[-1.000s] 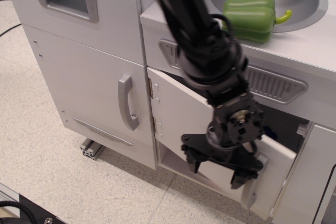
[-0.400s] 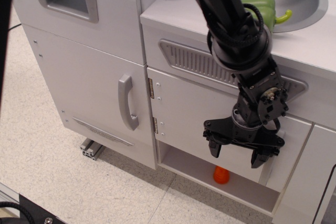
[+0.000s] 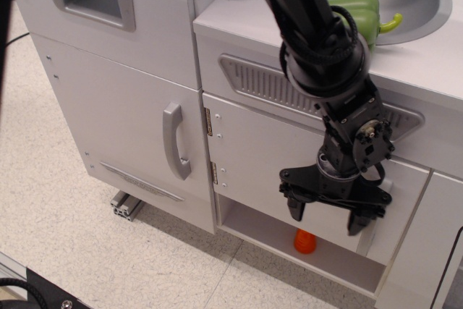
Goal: Close cabinet
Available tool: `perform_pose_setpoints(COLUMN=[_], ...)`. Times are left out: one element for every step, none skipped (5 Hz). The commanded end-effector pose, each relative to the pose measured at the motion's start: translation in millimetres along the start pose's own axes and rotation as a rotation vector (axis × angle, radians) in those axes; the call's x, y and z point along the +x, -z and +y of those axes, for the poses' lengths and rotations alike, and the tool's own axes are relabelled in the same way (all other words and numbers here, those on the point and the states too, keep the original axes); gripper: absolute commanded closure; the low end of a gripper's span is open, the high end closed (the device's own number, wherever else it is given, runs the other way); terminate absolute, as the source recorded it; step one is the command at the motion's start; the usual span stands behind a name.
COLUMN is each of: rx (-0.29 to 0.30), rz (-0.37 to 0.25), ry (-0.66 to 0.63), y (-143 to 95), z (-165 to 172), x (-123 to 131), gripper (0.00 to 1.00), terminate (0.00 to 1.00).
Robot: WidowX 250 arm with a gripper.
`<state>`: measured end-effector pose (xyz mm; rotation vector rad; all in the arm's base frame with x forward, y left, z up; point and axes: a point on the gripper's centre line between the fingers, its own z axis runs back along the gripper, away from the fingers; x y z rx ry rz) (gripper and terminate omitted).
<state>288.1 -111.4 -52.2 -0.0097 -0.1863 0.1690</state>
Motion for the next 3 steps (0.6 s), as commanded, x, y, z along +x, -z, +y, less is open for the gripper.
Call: perform_pose_setpoints(rx=[-0.058,-0.058,-0.058], rz=[-0.039,-0.039,-0.039], ry=[0.057,0.057,0.057], y=[-40.1,-40.1,-40.1], z=[10.1,10.1,10.1], x=[-5.4,-5.4,-5.4], gripper=[0.0,0.0,0.0], terminate=[0.0,0.0,1.0])
